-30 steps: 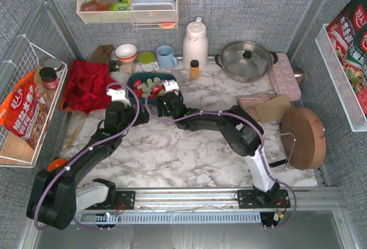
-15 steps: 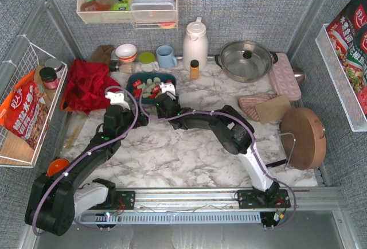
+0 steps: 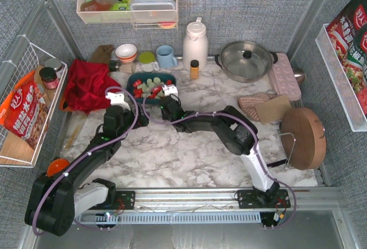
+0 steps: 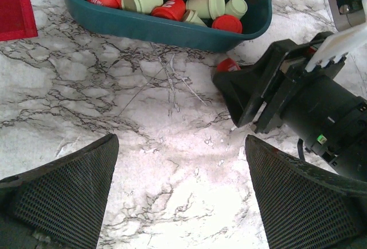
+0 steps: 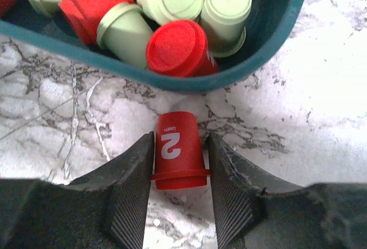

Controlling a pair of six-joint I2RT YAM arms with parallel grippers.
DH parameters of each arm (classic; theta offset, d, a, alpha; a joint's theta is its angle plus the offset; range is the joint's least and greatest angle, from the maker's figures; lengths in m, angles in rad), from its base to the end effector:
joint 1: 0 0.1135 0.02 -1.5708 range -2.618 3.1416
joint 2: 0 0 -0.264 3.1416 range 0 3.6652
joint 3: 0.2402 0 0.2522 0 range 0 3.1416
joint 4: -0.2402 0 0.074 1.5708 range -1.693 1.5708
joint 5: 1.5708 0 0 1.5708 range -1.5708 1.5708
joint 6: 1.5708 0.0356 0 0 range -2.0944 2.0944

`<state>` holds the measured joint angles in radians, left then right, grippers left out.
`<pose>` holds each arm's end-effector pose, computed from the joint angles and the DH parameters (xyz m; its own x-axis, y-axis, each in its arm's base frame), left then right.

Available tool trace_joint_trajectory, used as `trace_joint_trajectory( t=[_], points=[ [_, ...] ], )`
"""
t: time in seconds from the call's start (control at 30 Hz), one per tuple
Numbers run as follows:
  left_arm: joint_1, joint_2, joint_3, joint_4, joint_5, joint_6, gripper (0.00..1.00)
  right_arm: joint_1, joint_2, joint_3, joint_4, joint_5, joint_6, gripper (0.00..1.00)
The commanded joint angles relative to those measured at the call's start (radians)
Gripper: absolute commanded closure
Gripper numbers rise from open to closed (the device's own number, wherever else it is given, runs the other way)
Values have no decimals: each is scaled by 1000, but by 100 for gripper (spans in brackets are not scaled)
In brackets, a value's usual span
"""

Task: Mix the coffee capsules in the storage basket

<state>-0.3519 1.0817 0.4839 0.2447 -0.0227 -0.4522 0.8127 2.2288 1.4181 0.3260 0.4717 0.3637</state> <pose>0.2209 -0.0803 0.2204 -0.4338 -0.3060 -0.8474 0.1501 0.9028 -0.4029 0.3467 0.3427 0.1369 -0.4312 0.0055 -0.9023 -0.2322 0.9656 0.1169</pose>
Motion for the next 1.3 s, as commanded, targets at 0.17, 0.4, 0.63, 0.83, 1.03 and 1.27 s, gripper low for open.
trace_joint_trajectory(
  t=[0.17, 0.4, 0.63, 0.83, 1.03, 1.27],
  points=[
    [-1, -9, 11, 51, 56, -34, 1, -2, -187, -238, 249, -247, -146, 61],
    [-1, 4, 3, 146, 144, -112, 1, -24, -415, -581, 616, -645, -449, 60],
    [2, 8, -115, 409, 190, -330, 6, -53, -448, -750, 976, -881, -683, 64],
    [-7, 79, -32, 383, 395, -316, 25, -63, -433, -770, 1060, -925, -705, 67],
    [-62, 93, -35, 420, 439, -297, 30, -76, -448, -782, 1067, -920, -716, 67],
    [-119, 114, -14, 459, 486, -295, 32, -100, -472, -796, 1067, -915, -709, 67]
  ],
)
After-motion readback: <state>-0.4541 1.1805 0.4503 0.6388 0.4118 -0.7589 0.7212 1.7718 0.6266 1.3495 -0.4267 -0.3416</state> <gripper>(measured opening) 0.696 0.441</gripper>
